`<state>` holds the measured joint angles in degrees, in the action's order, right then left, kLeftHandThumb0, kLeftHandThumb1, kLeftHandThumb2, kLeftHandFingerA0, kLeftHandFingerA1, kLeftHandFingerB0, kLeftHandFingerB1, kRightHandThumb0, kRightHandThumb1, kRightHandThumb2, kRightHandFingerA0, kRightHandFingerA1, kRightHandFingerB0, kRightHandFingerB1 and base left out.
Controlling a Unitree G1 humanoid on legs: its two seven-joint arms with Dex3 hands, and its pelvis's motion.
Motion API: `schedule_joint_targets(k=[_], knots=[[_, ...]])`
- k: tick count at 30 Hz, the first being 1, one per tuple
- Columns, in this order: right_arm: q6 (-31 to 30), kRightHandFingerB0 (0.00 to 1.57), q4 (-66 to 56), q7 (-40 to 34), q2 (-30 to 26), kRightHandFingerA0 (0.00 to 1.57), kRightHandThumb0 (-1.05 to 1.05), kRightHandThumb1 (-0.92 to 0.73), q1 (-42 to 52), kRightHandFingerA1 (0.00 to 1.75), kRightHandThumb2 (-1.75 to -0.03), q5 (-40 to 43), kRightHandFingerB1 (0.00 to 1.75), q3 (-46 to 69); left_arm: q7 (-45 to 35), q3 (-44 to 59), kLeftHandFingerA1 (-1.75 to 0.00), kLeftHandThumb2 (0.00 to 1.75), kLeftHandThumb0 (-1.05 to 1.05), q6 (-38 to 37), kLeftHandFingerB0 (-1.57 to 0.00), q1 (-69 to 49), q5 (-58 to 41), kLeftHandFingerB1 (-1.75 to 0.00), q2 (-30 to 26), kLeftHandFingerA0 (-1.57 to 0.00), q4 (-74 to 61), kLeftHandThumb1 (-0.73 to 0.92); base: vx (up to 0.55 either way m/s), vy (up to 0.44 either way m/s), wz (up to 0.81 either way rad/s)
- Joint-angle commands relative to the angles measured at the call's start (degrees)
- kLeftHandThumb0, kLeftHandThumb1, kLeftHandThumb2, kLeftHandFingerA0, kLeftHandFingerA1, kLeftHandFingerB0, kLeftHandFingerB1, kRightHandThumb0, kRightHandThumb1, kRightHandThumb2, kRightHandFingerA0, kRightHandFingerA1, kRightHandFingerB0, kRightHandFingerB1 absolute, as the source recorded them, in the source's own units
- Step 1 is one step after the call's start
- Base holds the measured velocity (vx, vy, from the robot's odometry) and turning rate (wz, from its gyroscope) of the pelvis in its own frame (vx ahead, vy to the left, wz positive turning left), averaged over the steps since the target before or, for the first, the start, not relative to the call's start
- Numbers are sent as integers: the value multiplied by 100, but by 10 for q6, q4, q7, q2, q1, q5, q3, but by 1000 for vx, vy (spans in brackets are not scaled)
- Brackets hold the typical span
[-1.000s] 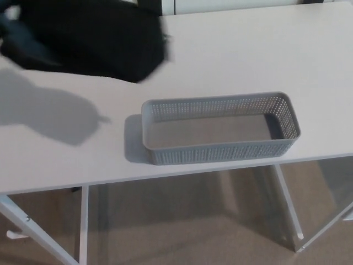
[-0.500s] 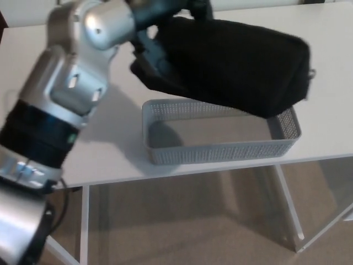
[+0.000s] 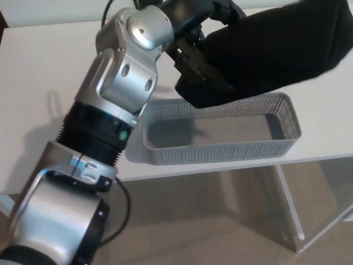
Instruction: The robot walk towards a table in front and pick up a black pencil case on the left hand side and put the pencil case into a small container on the right hand side
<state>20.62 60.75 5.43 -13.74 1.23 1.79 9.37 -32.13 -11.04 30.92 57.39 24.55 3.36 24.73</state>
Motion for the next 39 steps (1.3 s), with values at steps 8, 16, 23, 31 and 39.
schedule_joint_targets(k=[8,16,23,31,39], knots=[[-7,30,-10,-16,-10,48,-37,-51,-6,43,-55,-6,34,0,106,29,-151,57,-17,173,-20,21,0,-36,60,-90,60,60,0,0,0],[-6,29,-19,-17,-12,48,-39,-52,-7,43,-57,-12,34,-4,113,-76,-148,60,-24,151,-29,-38,34,-40,20,-87,58,58,0,0,0],[-13,29,-26,-14,-12,48,-40,-52,-12,43,-56,-6,34,1,118,-133,-157,60,-15,122,-21,-72,37,-37,-18,-75,59,57,0,0,0],[-27,31,-38,-18,-13,49,-38,-52,-17,44,-56,-7,35,3,112,-154,-173,57,-20,93,-55,-64,34,-108,-67,-74,48,60,0,0,0],[-27,31,-33,-18,-13,49,-36,-51,-21,43,-55,-7,34,4,96,-135,0,95,-93,69,0,-57,16,0,-101,0,-5,52,0,0,0]])
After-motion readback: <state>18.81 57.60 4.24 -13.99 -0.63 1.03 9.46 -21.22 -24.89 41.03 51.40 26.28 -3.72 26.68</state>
